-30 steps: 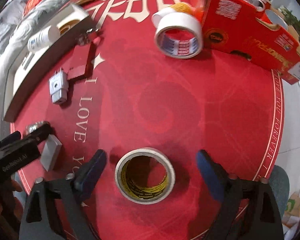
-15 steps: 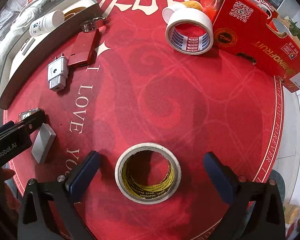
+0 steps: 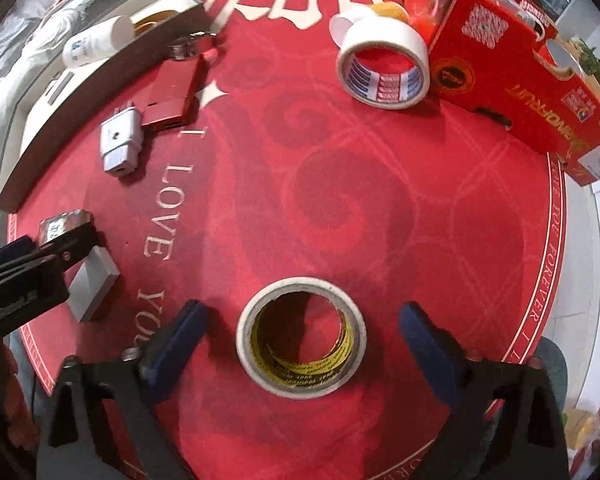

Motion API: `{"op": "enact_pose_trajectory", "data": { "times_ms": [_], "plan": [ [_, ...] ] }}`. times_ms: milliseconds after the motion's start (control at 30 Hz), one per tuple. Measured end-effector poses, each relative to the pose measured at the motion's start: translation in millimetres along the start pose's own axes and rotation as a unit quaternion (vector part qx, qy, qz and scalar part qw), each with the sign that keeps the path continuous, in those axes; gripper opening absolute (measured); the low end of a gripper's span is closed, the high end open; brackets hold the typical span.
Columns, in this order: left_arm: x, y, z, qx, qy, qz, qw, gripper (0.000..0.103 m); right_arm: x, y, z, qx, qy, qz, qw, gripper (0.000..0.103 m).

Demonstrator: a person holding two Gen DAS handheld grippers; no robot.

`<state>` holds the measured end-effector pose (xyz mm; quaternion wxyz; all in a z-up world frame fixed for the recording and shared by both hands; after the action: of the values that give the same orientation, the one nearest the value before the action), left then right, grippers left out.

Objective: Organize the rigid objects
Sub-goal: 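Close right tool on the tape roll while left tool grasps the red packet, then carry tape roll in right tool while left tool carries red packet over tray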

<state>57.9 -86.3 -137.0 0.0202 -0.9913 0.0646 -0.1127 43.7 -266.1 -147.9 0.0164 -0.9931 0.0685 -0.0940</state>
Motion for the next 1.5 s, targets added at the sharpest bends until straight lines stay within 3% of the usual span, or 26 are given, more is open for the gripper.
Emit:
{"op": "enact_pose_trajectory", "data": {
  "times_ms": [33, 100, 233, 400, 700, 933, 1233, 1367, 1500],
  "plan": [
    [2, 3, -3, -0.002, 0.004, 0.008, 1.0, 0.072, -1, -2, -3, 0.001, 0.003, -0.004, 1.0, 0.07],
    [2, 6, -5, -0.015, 0.002, 0.014, 0.9998, 0.072, -2, -5, -9, 0.004, 0.012, -0.01, 1.0, 0.05],
    [-1, 1, -8, -0.034, 0.003, -0.006, 0.9994, 0.072, -3, -7, -12, 0.008, 0.007, -0.013, 1.0, 0.05],
    [3, -16, -27, -0.012, 0.029, -0.014, 0.9994, 0.072, -4, -2, -20, 0.022, 0.002, 0.0, 1.0, 0.05],
    [44, -36, -107, 0.007, 0.124, -0.015, 0.9921, 0.072, 33, -17, -83, 0.088, 0.069, 0.018, 0.994, 0.05],
    [87, -65, -182, 0.027, 0.2, -0.029, 0.9789, 0.072, 72, -69, -159, 0.162, 0.146, 0.009, 0.976, 0.05],
    [131, -141, -273, 0.089, 0.293, -0.078, 0.9488, 0.072, 144, -147, -261, 0.244, 0.224, -0.019, 0.943, 0.05],
    [141, -170, -276, 0.112, 0.295, -0.096, 0.9441, 0.072, 171, -179, -290, 0.252, 0.255, -0.04, 0.933, 0.05],
    [147, -189, -239, 0.119, 0.263, -0.11, 0.951, 0.072, 191, -209, -279, 0.251, 0.246, -0.05, 0.935, 0.05]
  ]
}}
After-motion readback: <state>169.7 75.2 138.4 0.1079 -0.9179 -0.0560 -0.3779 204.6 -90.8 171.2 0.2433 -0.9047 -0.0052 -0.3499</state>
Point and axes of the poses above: each gripper's, at about its wrist camera, not at the fingertips, and z roughly the way its jaws point, y to its right, x to its top, the point moved 10 cm from there along z, roughly the way its jaws point, and after that the axes turned 15 degrees about z, right-handed, at the moved point
